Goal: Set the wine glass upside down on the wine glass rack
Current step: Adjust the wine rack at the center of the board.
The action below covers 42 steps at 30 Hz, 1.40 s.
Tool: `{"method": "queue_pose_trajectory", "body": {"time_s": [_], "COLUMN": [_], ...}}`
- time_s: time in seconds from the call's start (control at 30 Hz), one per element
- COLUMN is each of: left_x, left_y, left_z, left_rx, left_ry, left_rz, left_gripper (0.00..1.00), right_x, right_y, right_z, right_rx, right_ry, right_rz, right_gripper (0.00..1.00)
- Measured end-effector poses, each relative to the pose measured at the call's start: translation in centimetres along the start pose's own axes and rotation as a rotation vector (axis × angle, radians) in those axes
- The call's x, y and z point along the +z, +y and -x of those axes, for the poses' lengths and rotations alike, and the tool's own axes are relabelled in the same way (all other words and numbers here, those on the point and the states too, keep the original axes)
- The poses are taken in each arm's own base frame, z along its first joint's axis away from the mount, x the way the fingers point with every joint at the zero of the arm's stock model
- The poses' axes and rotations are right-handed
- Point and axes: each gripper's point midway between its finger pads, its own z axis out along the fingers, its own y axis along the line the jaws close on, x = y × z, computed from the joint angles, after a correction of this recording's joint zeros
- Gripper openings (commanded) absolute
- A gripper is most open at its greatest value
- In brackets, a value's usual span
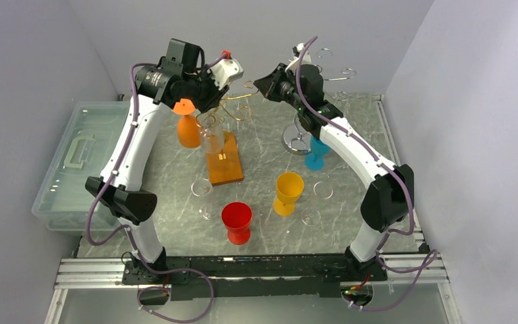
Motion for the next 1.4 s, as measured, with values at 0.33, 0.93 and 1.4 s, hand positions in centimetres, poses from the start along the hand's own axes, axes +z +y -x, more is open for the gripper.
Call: {"method": "queue_pose_trajectory", "body": {"time_s": [0.33,0.93,1.4], "left_x": [-0.3,-1.6,0.0], "left_y": [3.1,2.5,2.4], "left_z": [0.5,2.2,1.3], "left_rx": [0.017,0.032,0.038], "left_ry": [-0.011,-0.08,-0.041], "left_rz": [0.131,0.077,0.083], "left_gripper": [0.29,0.41,0.38], "right_x": [-1.3,-2.5,-1.8], "right_y": [0.2,0.8,0.3], "right_z": [0.0,-0.2,0.0], "right_rx": [0.001,-0.004,-0.002], "right_ry": [-0.015,-0.027,-0.028], "right_rz": [0.002,0.003,-0.024], "right_gripper": [0.0,0.0,0.0]}}
